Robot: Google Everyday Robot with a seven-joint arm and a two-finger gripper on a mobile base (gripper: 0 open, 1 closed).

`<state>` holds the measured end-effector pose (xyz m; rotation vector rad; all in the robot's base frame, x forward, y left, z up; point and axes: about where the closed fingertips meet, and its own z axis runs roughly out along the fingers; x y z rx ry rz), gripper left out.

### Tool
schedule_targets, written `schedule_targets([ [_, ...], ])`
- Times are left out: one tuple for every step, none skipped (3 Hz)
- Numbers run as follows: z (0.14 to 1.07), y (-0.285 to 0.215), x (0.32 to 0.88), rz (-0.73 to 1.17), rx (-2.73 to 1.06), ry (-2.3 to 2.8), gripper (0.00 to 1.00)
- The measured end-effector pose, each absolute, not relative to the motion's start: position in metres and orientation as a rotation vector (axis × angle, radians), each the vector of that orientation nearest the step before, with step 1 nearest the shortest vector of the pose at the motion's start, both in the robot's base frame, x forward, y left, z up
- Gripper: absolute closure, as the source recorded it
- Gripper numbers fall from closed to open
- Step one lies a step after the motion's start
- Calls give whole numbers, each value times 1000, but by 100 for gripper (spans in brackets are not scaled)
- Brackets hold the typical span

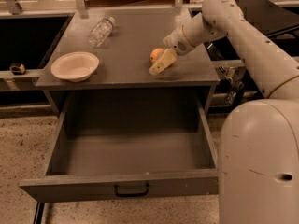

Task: Pick orange from top drawer and place on counter

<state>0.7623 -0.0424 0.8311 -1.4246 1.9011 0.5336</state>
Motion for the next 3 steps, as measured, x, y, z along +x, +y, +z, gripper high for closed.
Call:
schedule_targets([
  [846, -42, 748, 510, -1511, 1884, 0],
  [882, -45, 721, 424, -1616, 1815, 0],
  [892, -43, 717, 411, -1623, 1802, 0],
])
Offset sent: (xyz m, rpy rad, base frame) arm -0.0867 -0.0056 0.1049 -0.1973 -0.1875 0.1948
